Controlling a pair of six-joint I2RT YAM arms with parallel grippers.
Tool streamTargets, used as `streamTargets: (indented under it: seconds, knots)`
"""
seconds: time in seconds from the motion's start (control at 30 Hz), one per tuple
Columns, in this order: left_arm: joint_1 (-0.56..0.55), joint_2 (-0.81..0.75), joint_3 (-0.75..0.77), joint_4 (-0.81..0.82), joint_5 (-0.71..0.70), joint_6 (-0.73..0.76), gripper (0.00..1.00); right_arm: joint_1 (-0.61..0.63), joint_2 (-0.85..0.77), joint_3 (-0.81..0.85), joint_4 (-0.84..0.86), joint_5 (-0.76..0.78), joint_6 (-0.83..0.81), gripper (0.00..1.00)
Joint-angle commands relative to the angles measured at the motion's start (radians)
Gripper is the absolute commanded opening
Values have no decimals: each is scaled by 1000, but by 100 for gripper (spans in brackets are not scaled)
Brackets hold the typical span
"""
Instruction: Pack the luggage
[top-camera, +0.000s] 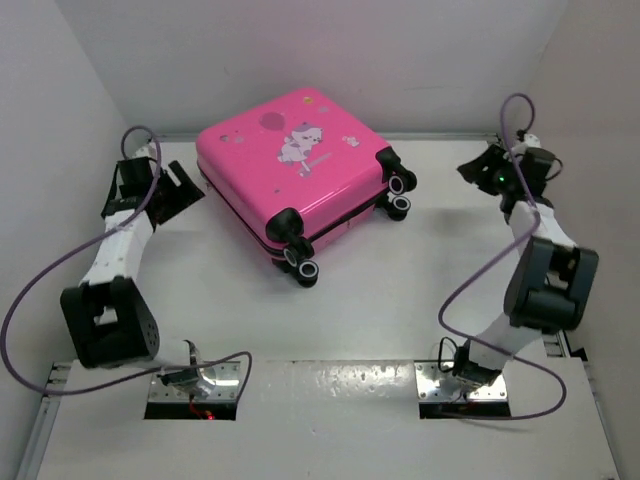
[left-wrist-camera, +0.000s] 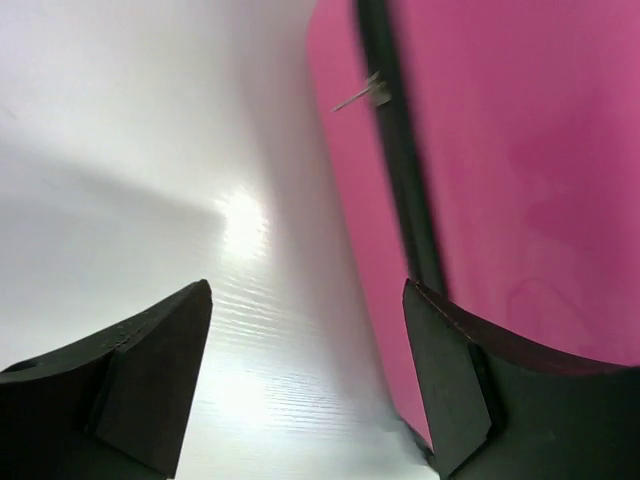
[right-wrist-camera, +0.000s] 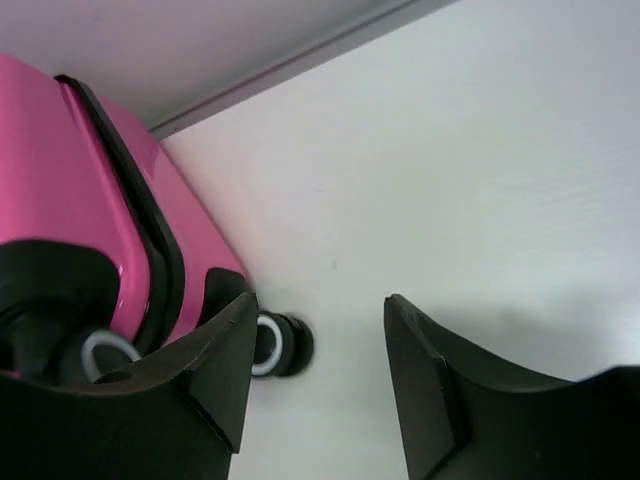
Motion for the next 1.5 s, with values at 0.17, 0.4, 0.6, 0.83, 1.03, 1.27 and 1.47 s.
streamTargets:
  seconds: [0.17, 0.4, 0.6, 0.83, 1.03, 1.27, 1.47]
  knots:
    - [-160, -314, 50, -227, -38, 170, 84, 66, -550, -348, -159, -247, -238, 56]
    - [-228, -348, 10, -239, -52, 97, 89, 559, -701, -717, 257, 178, -183, 55]
    - [-228, -335, 10, -239, -4, 80, 97, 772, -435, -734, 623, 448, -223, 46]
    - [-228, -321, 19, -239, -16, 103, 97, 806, -266, -714, 817, 448, -237, 44]
    - [-217, -303, 19, -229, -16, 103, 97, 795, -166, -631, 849, 427, -237, 44]
    - [-208, -272, 19, -210, -16, 94, 97, 814, -83, -554, 858, 413, -214, 43]
    - [-199, -251, 28, -201, 13, 94, 97, 811, -20, -510, 877, 386, -234, 32]
